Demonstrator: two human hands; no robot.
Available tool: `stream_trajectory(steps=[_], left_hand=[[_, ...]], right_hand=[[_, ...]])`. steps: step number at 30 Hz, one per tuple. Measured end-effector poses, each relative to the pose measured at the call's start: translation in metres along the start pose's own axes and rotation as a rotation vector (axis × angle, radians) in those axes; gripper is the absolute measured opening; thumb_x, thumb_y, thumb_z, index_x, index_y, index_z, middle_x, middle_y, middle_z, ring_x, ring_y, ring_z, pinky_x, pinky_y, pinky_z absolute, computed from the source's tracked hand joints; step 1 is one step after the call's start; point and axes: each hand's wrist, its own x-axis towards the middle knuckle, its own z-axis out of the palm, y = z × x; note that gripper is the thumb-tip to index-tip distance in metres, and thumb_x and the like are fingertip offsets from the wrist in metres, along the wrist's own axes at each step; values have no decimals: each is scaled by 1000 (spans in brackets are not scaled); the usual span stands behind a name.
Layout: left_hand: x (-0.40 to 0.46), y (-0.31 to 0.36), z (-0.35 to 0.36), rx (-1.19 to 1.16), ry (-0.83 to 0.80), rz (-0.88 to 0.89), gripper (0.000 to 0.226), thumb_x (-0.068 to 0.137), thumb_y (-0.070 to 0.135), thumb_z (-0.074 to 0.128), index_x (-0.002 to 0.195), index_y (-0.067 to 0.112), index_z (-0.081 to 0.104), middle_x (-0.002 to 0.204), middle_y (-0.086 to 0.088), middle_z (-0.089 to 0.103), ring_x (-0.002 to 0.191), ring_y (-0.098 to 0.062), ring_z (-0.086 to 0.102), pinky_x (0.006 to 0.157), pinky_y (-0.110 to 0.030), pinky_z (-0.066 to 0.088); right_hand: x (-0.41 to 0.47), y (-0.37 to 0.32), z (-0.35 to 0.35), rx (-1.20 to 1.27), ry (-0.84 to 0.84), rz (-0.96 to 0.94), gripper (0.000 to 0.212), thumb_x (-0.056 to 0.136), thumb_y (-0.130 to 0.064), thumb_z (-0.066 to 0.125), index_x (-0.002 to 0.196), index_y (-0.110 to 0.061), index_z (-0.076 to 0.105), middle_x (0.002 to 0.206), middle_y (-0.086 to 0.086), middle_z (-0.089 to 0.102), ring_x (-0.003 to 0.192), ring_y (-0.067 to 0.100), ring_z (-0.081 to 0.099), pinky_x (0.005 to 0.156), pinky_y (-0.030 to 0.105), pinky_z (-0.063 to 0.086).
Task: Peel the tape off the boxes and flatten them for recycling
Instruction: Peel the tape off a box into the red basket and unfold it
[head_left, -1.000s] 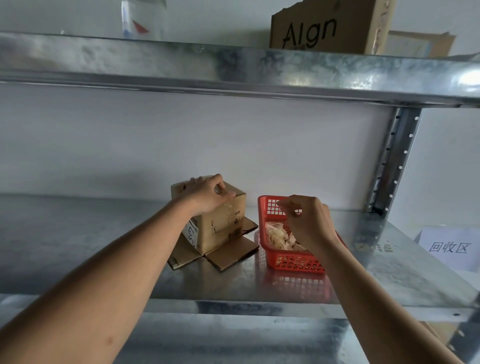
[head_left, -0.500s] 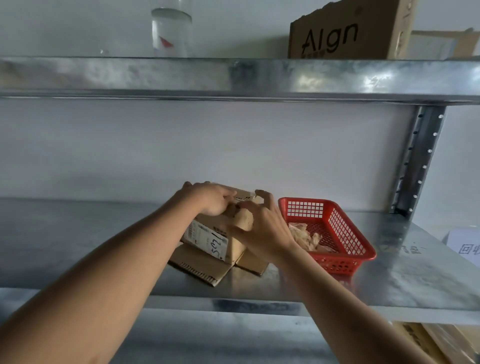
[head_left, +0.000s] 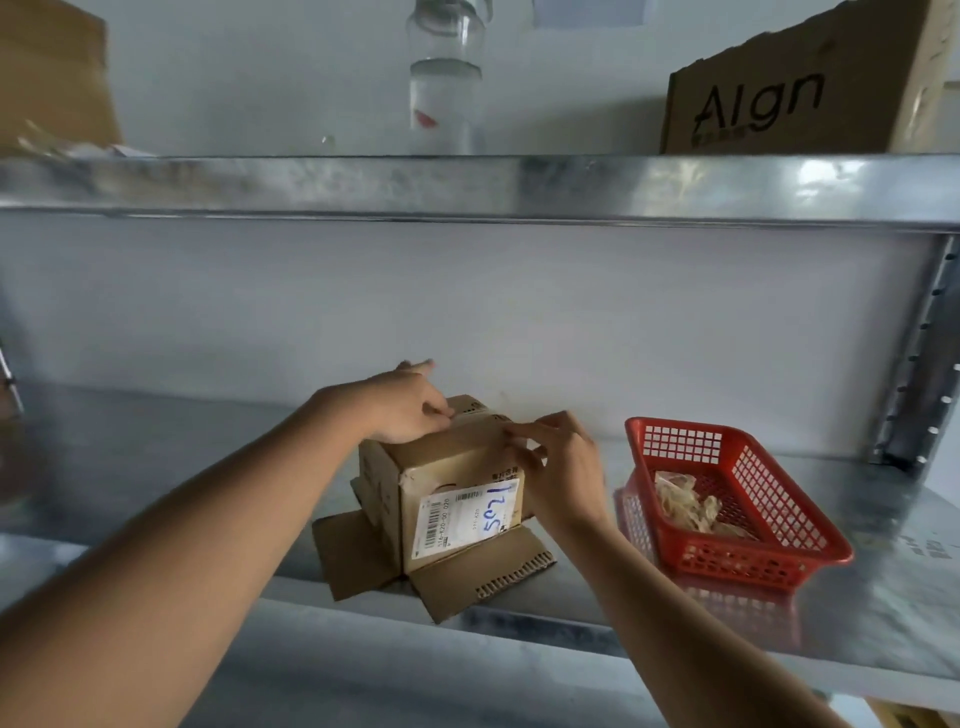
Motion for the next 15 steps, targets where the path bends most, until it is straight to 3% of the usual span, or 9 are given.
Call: stream_trajectory(steps=[2,4,7,9,12,15], left_hand=[[-5,-20,5,-158,-49,9,42,102,56,52,144,48,55,171,8,17,157,-20,20,126,-39,17],[-9,-33,14,-337,-39,1,42,100,59,54,142,52,54,165,13,32,152,-17,30,124,-37,22],[-9,-37,21,-400,37,-6,44,98,62,56,140,50,57,157,16,44,145,-14,40,115,-32,30],[-9,-35,22,-388,69,-9,46,97,63,56,140,45,60,154,20,47,143,-13,43,114,-33,33],[-10,-30,25,-349,112,-11,50,99,62,52,143,38,59,154,19,48,143,-16,45,117,-38,35],[-16,-23,22,-234,116,-68,55,101,65,44,149,37,53,159,10,44,143,-24,46,116,-45,38]], right_hand=[[2,-1,3,61,-29,18,35,95,-11,69,125,-28,74,116,-8,65,98,13,69,80,17,51],[2,-5,7,94,-120,19,43,97,-14,66,138,-26,64,136,-5,62,117,18,65,97,23,52],[-4,-17,18,-39,-310,40,67,100,-34,60,160,-23,32,166,4,26,146,27,38,116,34,34],[-10,-23,23,-84,-363,65,69,102,-38,56,162,-27,24,170,7,9,152,34,28,121,41,30],[-22,-34,25,-36,-182,-129,41,98,-33,63,139,-35,59,159,0,34,136,22,48,107,33,44],[-33,-45,25,113,-90,-252,26,92,-32,69,117,-36,72,132,-13,61,111,6,61,89,28,56]])
